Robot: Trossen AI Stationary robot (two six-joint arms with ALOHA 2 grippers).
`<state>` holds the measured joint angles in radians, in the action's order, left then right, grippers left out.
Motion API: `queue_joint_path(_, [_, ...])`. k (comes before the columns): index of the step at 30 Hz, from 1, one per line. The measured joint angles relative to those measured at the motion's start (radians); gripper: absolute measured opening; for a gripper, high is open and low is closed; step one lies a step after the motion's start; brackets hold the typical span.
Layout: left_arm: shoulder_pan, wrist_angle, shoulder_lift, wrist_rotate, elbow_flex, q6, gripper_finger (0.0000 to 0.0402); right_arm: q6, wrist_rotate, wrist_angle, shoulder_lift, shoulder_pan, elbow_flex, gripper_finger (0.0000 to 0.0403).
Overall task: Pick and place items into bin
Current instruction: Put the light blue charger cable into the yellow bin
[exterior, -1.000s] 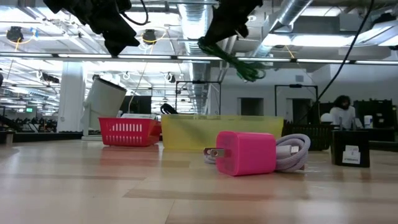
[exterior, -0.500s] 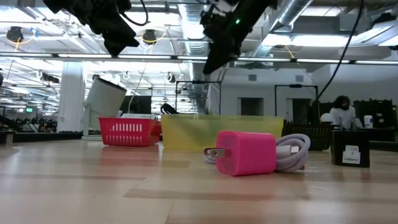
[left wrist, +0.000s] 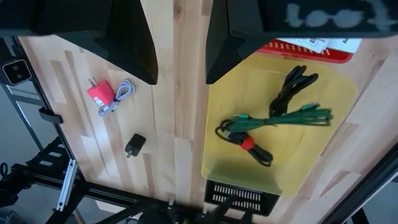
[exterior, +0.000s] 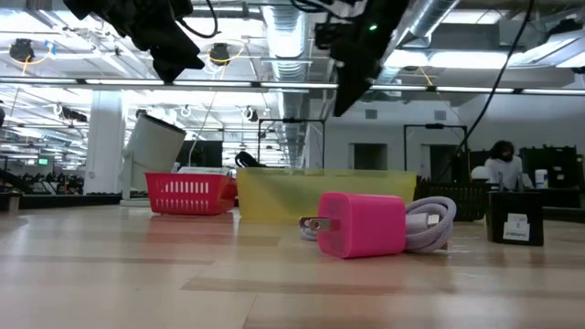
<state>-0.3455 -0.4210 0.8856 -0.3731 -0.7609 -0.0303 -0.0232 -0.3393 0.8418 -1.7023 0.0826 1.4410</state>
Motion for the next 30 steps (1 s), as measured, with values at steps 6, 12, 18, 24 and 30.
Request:
queue_joint_path(6, [0.0, 0.002, 0.0, 0.051, 0.0, 0.001, 0.0124, -0.131, -0.027, 0.251, 0.085, -0.04, 0.0, 0.0107])
queue_joint_path(12, [0.0, 0.088, 0.0, 0.17, 0.0, 0.072, 0.0124, -0.281, -0.026, 0.458, 0.137, -0.089, 0.0, 0.0106])
queue_joint_path(18, [0.0, 0.205, 0.0, 0.078, 0.0, 0.11, 0.0124, -0.401, -0.026, 0.611, 0.148, -0.15, 0.0, 0.0106])
queue_joint_path(24, [0.0, 0.236, 0.058, -0.075, -0.001, 0.146, 0.0124, -0.483, -0.026, 0.679, 0.144, -0.225, -0.001, 0.0106])
queue_joint_path(30, [0.028, 0.355, 0.224, -0.187, -0.001, 0.148, 0.0124, -0.526, -0.028, 0.678, 0.144, -0.3, -0.001, 0.0106])
